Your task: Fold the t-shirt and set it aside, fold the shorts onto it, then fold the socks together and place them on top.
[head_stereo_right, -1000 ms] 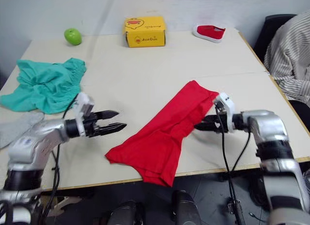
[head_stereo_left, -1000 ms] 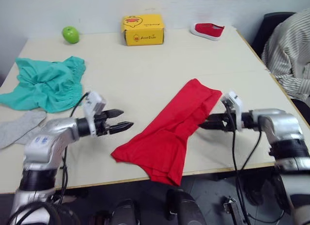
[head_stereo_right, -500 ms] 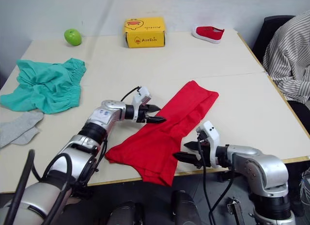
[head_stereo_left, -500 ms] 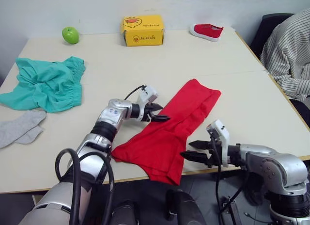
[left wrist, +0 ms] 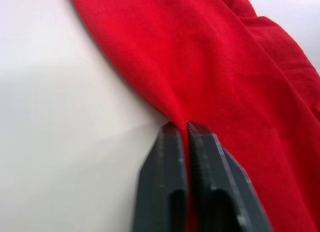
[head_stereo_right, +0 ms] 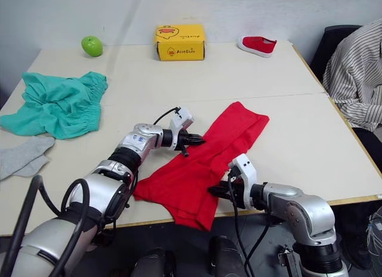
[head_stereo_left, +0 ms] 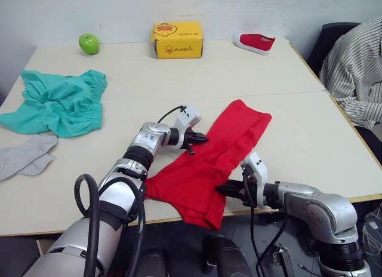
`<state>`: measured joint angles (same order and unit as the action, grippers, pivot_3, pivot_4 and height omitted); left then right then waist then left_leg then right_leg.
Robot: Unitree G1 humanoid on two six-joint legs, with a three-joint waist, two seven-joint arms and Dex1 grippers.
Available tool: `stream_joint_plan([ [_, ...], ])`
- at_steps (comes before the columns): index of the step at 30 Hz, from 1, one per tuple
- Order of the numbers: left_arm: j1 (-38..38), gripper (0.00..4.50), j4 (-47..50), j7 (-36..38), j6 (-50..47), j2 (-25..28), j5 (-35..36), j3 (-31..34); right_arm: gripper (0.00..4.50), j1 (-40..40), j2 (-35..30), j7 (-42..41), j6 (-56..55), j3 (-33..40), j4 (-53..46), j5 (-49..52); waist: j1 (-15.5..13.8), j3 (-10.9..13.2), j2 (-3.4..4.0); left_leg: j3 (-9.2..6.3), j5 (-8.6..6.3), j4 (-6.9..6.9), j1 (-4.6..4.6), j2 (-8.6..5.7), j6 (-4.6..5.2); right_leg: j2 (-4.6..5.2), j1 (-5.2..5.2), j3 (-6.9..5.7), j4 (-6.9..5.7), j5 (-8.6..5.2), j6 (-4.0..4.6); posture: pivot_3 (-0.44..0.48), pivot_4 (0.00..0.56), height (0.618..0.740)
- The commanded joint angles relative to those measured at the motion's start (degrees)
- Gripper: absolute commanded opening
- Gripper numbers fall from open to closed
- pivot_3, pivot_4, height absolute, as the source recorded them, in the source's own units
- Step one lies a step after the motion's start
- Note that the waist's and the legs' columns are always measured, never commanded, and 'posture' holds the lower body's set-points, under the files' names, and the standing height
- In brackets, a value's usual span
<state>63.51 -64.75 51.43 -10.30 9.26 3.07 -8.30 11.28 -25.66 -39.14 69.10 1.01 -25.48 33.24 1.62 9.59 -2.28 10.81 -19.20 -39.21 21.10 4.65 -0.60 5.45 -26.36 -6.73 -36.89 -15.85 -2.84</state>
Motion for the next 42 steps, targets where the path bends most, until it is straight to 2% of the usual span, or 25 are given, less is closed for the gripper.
stream_joint_plan([
  [1,-2.79,0.0,2.08,-1.24,0.06,0.43,0.58,2.24,0.06,-0.59,-2.36,-1.66,-0.58,-2.67,1.99,0.94,0.03,0.0,0.0,0.0,0.0,0.0,-0.01,0.0,0.0,0.0,0.0,0.0,0.0,0.0,0.0,0.0,0.15,0.74],
  [6,-7.1,0.0,7.54,-4.95,-1.21,2.65,2.8,6.77,0.06,2.3,-5.43,-4.23,-3.88,-2.81,5.51,0.88,0.22,0.0,0.0,0.01,0.01,0.0,-0.02,0.01,0.0,0.01,0.0,0.01,-0.03,0.0,0.0,0.0,0.15,0.74],
  [12,-17.16,0.0,25.44,-11.84,-8.65,4.43,8.01,13.74,0.06,10.46,-8.42,-8.98,-10.36,-6.24,15.37,-1.8,0.45,0.01,0.01,0.01,0.06,-0.01,-0.05,0.02,-0.02,0.04,-0.01,0.03,-0.13,0.0,0.0,0.0,0.15,0.74],
  [16,-25.54,0.0,41.06,-20.18,-16.07,2.99,12.49,19.04,0.06,19.84,-6.21,-11.42,-15.89,-8.65,25.94,-4.31,0.58,0.03,0.05,0.05,0.13,-0.02,-0.04,0.01,-0.02,0.1,-0.04,0.08,-0.19,0.02,-0.01,0.0,0.15,0.74],
  [20,-30.18,0.0,47.53,-24.57,-17.31,3.03,12.78,20.14,0.06,27.58,-2.66,-13.84,-21.64,-11.04,36.53,-7.65,0.08,0.05,0.08,0.05,0.18,-0.01,-0.03,0.02,-0.09,0.08,-0.06,0.07,-0.2,0.02,-0.02,0.0,0.15,0.74],
  [24,-29.9,0.0,45.79,-25.63,-14.66,4.99,12.61,21.1,0.06,32.64,0.47,-16.42,-25.87,-13.11,45.55,-10.89,0.02,0.06,0.08,0.06,0.18,-0.02,-0.01,0.01,-0.09,0.1,-0.06,0.04,-0.17,0.02,-0.01,0.0,0.15,0.74],
  [28,-28.4,0.0,41.65,-24.06,-10.72,7.66,11.78,20.53,0.06,34.76,2.59,-17.69,-27.63,-13.25,49.65,-12.37,0.03,0.06,0.09,0.06,0.19,-0.01,0.01,0.01,-0.09,0.1,-0.07,0.02,-0.17,0.02,-0.01,0.0,0.15,0.74],
  [34,-23.54,0.0,30.82,-21.22,-3.12,10.62,11.02,20.38,0.06,34.55,3.46,-18.28,-27.04,-13.13,49.07,-13.15,0.22,0.07,0.1,0.08,0.19,-0.01,0.02,0.03,-0.11,0.1,-0.1,0.0,-0.18,0.03,-0.01,0.0,0.15,0.74],
  [42,-16.97,0.0,18.38,-20.29,4.64,10.73,8.57,18.85,0.06,34.79,4.74,-14.3,-28.64,-10.76,49.34,-13.88,0.15,0.07,0.11,0.21,0.19,-0.02,0.05,0.02,-0.12,0.11,-0.1,-0.05,-0.18,0.03,0.0,0.0,0.15,0.74],
])
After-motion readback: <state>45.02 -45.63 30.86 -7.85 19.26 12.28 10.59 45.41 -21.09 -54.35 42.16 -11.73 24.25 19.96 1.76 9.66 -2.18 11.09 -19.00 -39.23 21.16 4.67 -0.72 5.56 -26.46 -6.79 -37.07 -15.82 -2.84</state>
